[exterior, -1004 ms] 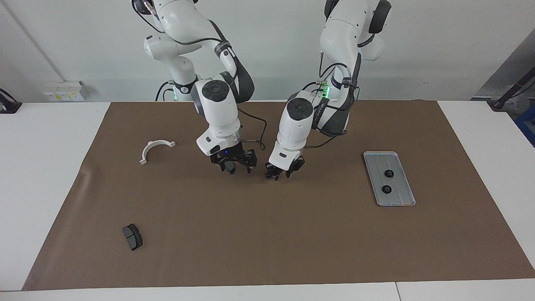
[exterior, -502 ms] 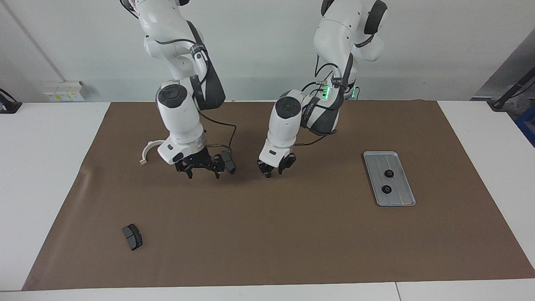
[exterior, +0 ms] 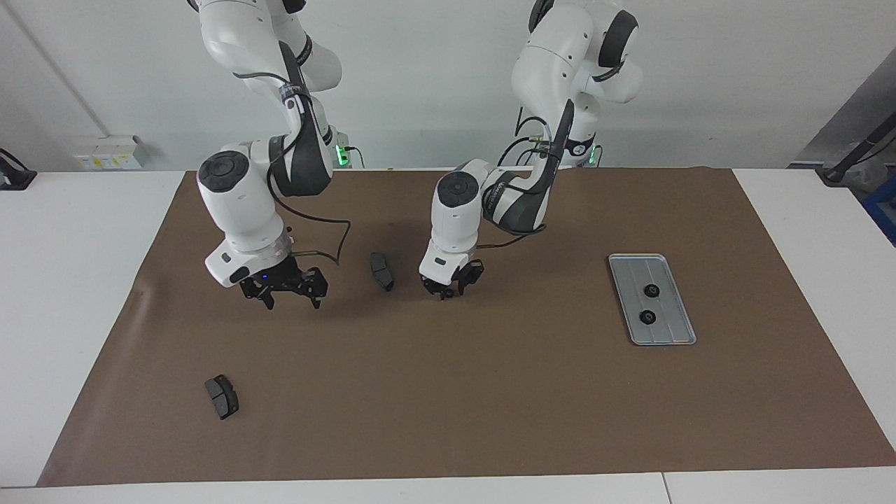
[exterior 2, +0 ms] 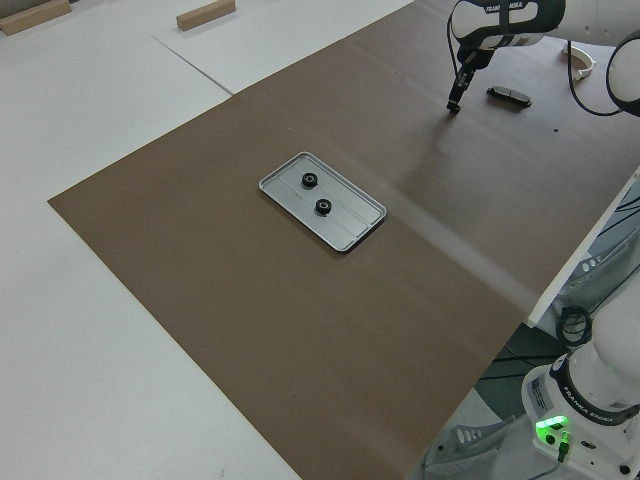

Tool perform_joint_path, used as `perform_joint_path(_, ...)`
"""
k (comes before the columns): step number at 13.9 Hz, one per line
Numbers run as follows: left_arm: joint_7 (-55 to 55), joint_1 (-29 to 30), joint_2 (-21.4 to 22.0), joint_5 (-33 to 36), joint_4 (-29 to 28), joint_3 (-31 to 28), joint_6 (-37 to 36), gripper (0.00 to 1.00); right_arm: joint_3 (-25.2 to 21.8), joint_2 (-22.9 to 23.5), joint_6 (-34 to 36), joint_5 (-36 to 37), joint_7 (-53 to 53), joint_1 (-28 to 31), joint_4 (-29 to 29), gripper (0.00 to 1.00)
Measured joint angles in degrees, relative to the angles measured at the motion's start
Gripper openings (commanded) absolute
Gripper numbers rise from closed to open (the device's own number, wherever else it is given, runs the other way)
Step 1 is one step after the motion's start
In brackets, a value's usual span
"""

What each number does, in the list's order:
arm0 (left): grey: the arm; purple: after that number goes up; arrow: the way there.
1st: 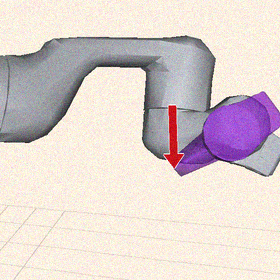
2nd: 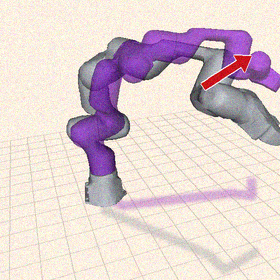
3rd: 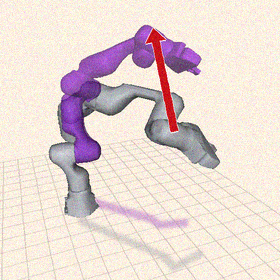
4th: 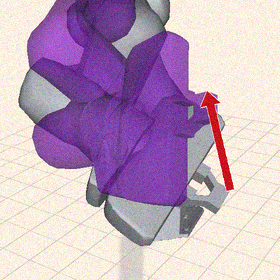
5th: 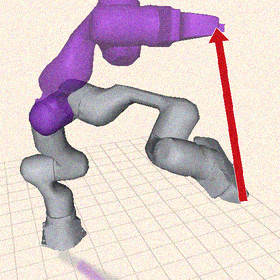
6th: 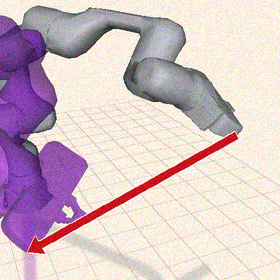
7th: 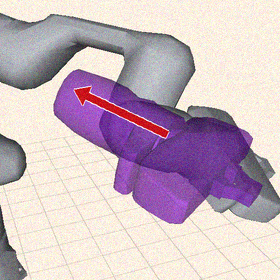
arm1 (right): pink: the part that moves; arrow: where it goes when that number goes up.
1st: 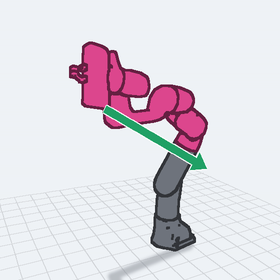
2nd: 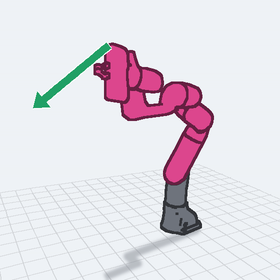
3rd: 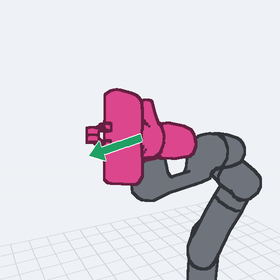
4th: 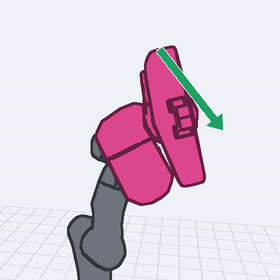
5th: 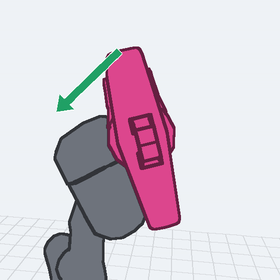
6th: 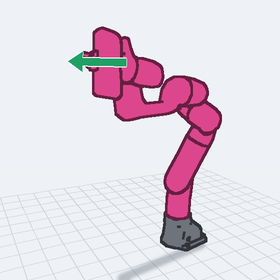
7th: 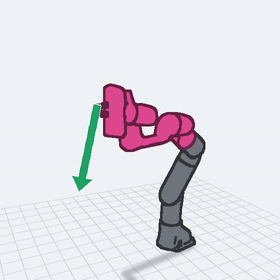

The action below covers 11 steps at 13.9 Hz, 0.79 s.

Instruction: Pick bearing gear from pile to tray

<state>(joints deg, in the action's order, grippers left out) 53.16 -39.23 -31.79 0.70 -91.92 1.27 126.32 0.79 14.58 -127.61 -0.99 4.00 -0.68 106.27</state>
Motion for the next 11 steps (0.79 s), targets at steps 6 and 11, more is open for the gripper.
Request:
perform_joint_path(6,0.1,-0.1,-0.1,0.1,0.0,0.0,0.0,0.45,-0.6,-1.1,6.0,0.2,0.0,1.5,-6.7,1.0)
perform_joint_path(11,0.2,-0.4,-0.6,0.1,-0.3,0.0,0.1,0.43,-1.2,-7.5,19.1,0.6,0.0,2.1,-11.8,1.0)
